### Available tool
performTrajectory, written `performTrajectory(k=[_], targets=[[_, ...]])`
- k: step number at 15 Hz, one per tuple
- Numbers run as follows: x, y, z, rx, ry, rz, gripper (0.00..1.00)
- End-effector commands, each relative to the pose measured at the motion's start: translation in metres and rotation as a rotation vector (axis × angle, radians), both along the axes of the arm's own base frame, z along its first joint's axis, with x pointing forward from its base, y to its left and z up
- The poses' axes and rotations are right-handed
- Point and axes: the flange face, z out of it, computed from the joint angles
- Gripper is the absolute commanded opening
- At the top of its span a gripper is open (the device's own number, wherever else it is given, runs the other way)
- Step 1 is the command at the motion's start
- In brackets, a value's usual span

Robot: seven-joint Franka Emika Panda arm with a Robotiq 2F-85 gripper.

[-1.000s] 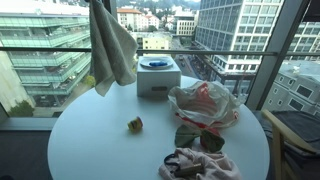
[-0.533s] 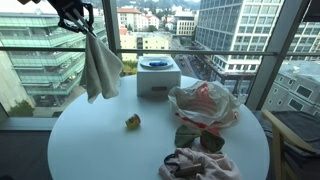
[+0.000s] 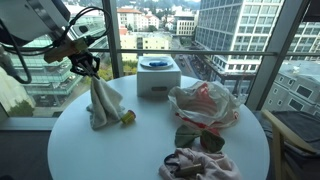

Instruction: Lift the white towel twice

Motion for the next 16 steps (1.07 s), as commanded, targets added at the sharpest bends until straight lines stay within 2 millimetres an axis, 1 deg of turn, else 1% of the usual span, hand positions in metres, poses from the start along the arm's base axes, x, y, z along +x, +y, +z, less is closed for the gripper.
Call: performTrajectory(k=[1,3,4,5,6,9,10,11,12,13,14,16], targets=[[0.014,0.013,-0.037,0.001,-0.001,-0.003,0.06],[0.018,0.012,-0.052,-0.009,0.014,-0.017,0.06],[0.016,0.013,-0.055,0.002,0.052,-0.031,0.20],[0.011,0.015,-0.051,0.020,0.086,-0.034,0.33],[0.007,0.016,-0.046,0.033,0.094,-0.034,0.39],[-0.004,0.015,-0.013,0.074,0.134,-0.072,0.62],[-0.007,0.011,0.003,0.097,0.142,-0.090,0.70],[-0.007,0.004,0.019,0.103,0.134,-0.115,0.77],[-0.008,-0.008,0.035,0.108,0.128,-0.138,0.84],[-0.006,-0.017,0.050,0.117,0.115,-0.167,0.92],[-0.006,-0.032,0.066,0.123,0.103,-0.203,0.98],[-0.007,-0.063,0.093,0.130,0.087,-0.277,1.00]])
